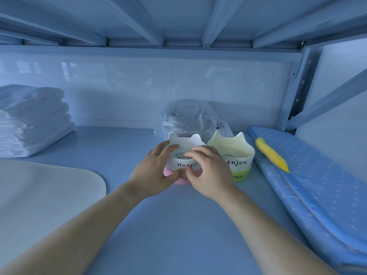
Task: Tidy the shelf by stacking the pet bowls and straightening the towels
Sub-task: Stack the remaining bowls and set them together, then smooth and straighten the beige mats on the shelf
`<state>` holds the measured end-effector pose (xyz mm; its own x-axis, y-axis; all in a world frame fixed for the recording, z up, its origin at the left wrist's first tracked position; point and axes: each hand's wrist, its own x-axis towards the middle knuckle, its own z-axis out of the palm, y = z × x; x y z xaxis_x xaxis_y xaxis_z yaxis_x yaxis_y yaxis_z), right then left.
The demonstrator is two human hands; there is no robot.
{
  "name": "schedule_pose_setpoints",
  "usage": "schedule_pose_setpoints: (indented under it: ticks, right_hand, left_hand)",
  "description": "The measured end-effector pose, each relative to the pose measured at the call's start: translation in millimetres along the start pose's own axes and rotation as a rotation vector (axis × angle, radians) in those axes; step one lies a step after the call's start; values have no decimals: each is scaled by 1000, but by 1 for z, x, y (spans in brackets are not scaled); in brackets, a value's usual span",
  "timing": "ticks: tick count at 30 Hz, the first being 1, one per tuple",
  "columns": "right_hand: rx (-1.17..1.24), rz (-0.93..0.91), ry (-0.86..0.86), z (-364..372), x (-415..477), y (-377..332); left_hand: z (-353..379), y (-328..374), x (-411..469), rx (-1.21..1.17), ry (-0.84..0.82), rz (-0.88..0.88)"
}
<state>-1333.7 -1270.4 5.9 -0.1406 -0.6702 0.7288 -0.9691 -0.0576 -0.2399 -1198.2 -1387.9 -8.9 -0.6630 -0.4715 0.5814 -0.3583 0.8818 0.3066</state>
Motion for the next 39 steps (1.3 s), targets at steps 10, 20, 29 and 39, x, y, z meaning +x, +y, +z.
schedule_pose_setpoints:
  ticks: [10,20,29,39]
  right_hand:
    - [15,-123,34,3,3,-24]
    - [156,-249,-367,78,34,-125]
    - [190,-222,-473,150,53,-220]
    - [17,-90,-788,220,59,-267]
  left_hand:
    - [-63,-30,-30,136,-52,-52]
    - [-131,-105,-93,187,-205,-143]
    - [-193,-195,-149,289,-371,-224]
    - [-227,-268,-195,248,-495,-338]
